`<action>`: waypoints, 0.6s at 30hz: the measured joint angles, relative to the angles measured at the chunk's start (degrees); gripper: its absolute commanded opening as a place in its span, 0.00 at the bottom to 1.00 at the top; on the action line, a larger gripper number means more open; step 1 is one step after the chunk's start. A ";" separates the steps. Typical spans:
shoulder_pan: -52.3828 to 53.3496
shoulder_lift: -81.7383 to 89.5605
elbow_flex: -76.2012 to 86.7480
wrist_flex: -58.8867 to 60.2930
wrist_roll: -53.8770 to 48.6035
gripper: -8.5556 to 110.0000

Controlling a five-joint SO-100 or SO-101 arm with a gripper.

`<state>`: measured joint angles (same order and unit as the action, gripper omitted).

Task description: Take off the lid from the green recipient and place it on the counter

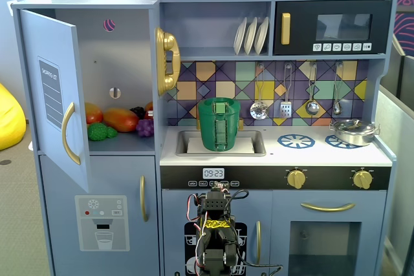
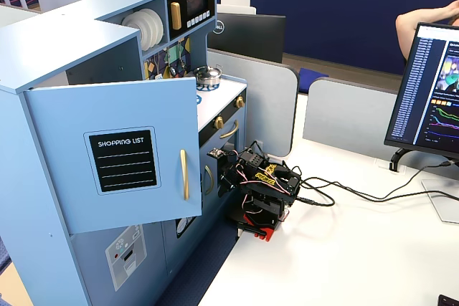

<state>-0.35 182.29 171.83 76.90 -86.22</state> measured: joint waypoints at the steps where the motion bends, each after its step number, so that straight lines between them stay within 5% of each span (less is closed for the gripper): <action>1: 0.00 0.00 0.00 0.00 0.00 0.07; 18: 3.60 0.00 0.09 -2.20 -3.34 0.07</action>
<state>3.25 182.29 171.91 74.71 -89.56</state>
